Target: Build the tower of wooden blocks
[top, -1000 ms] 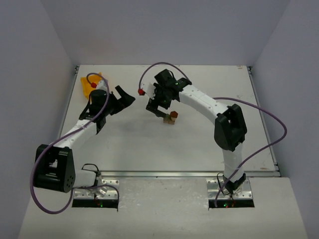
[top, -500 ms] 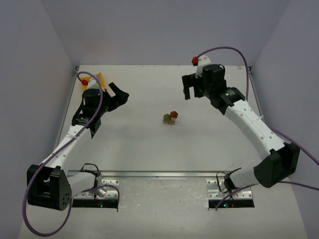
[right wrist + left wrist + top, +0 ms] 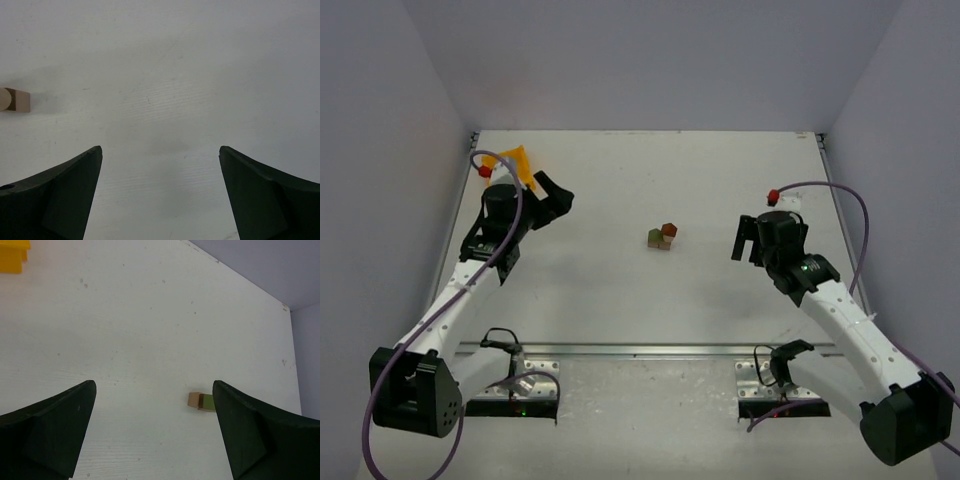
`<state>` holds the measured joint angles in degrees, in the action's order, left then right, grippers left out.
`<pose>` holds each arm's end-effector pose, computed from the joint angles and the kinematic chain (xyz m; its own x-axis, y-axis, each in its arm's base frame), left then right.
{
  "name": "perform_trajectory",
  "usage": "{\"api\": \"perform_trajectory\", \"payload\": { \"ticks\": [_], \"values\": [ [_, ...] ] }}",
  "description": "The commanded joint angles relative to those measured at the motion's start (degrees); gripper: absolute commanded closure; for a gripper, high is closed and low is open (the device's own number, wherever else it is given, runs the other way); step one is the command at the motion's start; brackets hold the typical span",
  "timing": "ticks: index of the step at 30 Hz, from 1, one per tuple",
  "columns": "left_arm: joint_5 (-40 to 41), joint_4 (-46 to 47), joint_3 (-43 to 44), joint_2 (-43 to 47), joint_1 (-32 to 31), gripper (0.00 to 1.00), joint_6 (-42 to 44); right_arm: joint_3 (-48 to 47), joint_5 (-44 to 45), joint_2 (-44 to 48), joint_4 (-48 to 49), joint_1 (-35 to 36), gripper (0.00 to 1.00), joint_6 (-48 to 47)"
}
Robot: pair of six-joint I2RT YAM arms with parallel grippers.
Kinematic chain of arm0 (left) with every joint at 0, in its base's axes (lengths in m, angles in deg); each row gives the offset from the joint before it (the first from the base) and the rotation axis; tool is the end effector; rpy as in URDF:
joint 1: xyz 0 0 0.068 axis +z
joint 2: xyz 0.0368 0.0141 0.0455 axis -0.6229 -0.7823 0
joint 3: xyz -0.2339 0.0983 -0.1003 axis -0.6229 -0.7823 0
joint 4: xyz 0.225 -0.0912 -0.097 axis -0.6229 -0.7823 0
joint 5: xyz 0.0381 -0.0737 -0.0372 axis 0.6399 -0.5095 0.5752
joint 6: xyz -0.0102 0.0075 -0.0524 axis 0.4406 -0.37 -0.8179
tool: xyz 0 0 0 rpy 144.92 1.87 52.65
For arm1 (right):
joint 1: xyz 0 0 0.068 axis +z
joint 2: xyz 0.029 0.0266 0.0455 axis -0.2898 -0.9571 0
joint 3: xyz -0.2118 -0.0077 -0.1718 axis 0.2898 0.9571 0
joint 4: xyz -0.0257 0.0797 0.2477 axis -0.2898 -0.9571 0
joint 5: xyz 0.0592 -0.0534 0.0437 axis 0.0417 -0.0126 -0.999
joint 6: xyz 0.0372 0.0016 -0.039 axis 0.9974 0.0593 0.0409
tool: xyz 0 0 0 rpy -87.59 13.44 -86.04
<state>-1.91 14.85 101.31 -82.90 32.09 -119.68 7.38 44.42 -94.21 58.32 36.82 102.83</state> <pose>0.2420 -0.0289 0.2846 -0.3940 -0.4840 -0.7814 -0.0593 0.8617 -0.5039 0.1895 0.0533 0.2535 -0.5553 0.2410 -0.7959 0.2623 0.9590 0.1074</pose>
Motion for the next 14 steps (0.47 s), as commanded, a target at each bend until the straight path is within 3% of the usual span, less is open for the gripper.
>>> {"api": "perform_trajectory", "payload": {
  "ticks": [1,14],
  "values": [
    [2.4,0.1,-0.5,3.2,0.3,0.0,1.0,-2.7,6.4,2.2,-0.7,0.0,0.01,7.3],
    [8.7,-0.6,-2.4,9.4,0.3,0.0,0.3,-0.2,7.1,8.7,2.9,0.0,0.01,6.4]
  ]
}}
